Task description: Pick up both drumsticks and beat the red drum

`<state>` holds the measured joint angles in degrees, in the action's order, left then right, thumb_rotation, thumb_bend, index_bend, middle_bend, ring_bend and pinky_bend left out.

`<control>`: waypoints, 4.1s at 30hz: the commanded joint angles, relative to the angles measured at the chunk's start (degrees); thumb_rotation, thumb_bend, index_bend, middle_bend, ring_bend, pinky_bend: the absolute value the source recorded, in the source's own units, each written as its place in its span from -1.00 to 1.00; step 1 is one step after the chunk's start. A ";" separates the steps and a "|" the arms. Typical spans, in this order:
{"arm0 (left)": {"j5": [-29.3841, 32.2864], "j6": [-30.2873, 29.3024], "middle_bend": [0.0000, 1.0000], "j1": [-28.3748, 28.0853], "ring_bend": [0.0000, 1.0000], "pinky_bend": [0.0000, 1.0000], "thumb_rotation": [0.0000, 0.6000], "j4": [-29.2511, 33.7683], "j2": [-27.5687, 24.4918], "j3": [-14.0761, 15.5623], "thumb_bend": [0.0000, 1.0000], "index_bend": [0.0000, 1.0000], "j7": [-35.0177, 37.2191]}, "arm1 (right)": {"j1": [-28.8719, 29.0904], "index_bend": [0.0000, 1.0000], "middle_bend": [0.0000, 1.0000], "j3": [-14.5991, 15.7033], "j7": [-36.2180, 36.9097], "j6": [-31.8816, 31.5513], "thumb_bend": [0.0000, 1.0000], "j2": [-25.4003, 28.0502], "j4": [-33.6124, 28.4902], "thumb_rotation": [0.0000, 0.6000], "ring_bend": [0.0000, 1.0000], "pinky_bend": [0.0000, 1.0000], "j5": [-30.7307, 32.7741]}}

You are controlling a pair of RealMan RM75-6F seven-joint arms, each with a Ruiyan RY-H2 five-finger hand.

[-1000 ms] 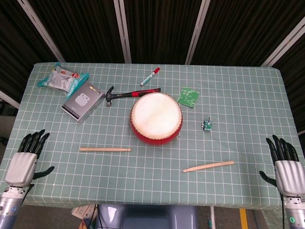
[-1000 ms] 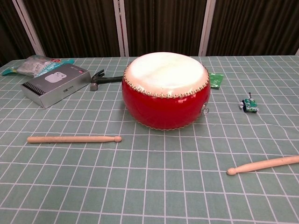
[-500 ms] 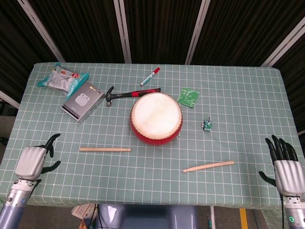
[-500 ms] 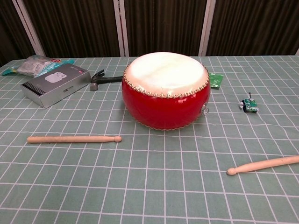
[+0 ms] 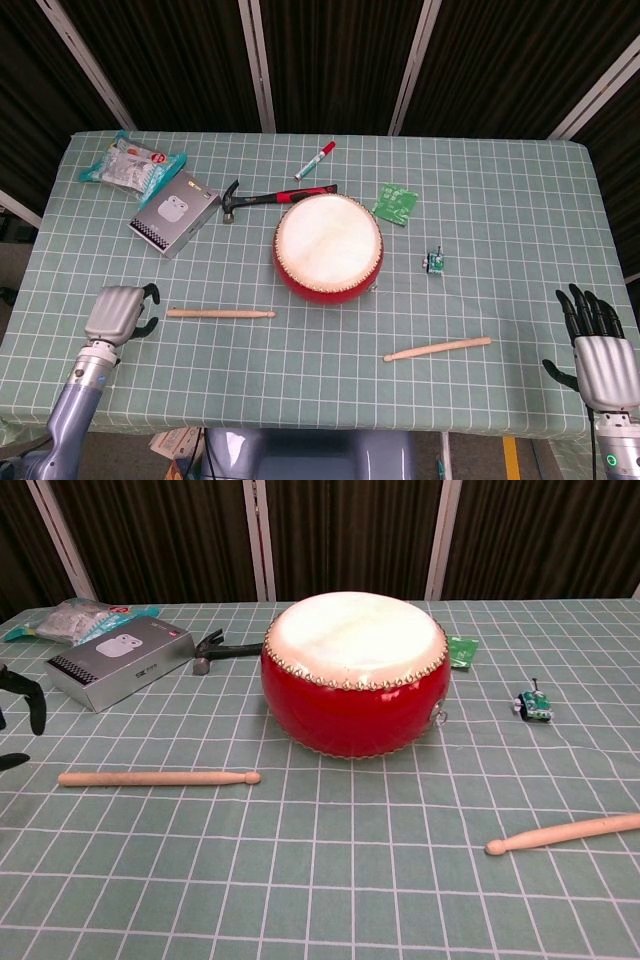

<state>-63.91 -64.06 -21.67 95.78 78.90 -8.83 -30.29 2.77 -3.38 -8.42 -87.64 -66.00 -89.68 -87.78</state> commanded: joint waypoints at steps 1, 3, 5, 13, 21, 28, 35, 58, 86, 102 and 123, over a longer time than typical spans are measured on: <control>5.32 2.23 1.00 -3.07 1.00 1.00 1.00 -2.44 3.71 -0.64 -0.46 -0.07 -5.04 | 0.02 -1.00 -1.00 -0.04 0.09 0.11 -0.74 0.06 -0.05 1.00 -0.93 -0.78 0.13; 7.18 2.78 1.00 -3.91 1.00 1.00 1.00 -3.30 4.83 -0.64 -0.46 -0.08 -6.53 | 0.04 -1.00 -1.00 -0.03 0.15 0.14 -0.74 0.11 -0.13 1.00 -0.92 -0.78 0.11; 9.94 3.38 1.00 -5.20 1.00 1.00 1.00 -4.49 6.40 -0.87 -0.46 -0.08 -8.55 | 0.05 -1.00 -1.00 -0.03 0.22 0.09 -0.74 0.13 -0.16 1.00 -0.92 -0.78 0.04; 15.58 3.31 1.00 -8.47 1.00 1.00 1.00 -6.65 10.18 -1.25 -0.41 -0.05 -11.85 | 0.04 -1.00 -1.00 -0.06 0.80 0.03 -0.74 0.14 -0.13 1.00 -0.92 -0.78 0.05; 17.88 2.69 1.00 -10.35 1.00 1.00 1.00 -8.00 12.35 -0.68 -0.41 -0.04 -12.91 | -0.06 -1.00 -1.00 0.02 1.00 -0.37 -0.74 0.04 -0.01 1.00 -0.92 -0.78 -0.35; 18.82 2.77 1.00 -11.01 1.00 1.00 1.00 -9.36 13.28 0.21 -0.34 0.01 -12.28 | -0.03 -1.00 -1.00 -0.03 1.02 -0.36 -0.74 -0.01 -0.03 1.00 -0.93 -0.78 -0.31; 17.76 2.19 1.00 -10.97 1.00 1.00 1.00 -8.99 13.09 1.08 0.21 0.44 -10.44 | -0.09 -1.00 -1.00 -0.05 1.24 -0.43 -0.74 -0.01 0.01 1.00 -0.93 -0.78 -0.24; -4.80 -11.09 1.00 -1.12 1.00 1.00 1.00 15.65 -7.11 1.35 0.24 0.50 13.81 | 1.81 -0.70 -0.15 -0.58 0.27 1.99 -0.54 0.69 -1.84 1.00 0.04 0.06 -0.39; -7.06 -11.65 1.00 0.08 1.00 1.00 1.00 17.47 -10.36 -0.17 0.23 0.50 18.93 | 14.05 -0.02 1.00 1.68 -19.43 19.59 -0.28 -10.25 3.15 1.00 1.00 0.97 -0.96; -7.37 -11.46 1.00 0.23 1.00 1.00 1.00 17.83 -10.79 -0.30 0.23 0.50 19.20 | 15.69 -0.02 1.00 2.31 -24.67 23.53 -0.28 -14.72 7.76 1.00 1.00 0.97 3.17; -7.67 -11.51 1.00 0.45 1.00 1.00 1.00 18.46 -11.14 -0.23 0.23 0.50 18.90 | 16.88 -0.02 1.00 2.60 -27.83 26.02 -0.26 -16.40 9.28 1.00 1.00 0.97 8.25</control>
<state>-71.56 -75.55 -21.23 114.23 67.77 -9.06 -11.38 19.54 -0.80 -36.09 -61.83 -82.31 -80.50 -79.79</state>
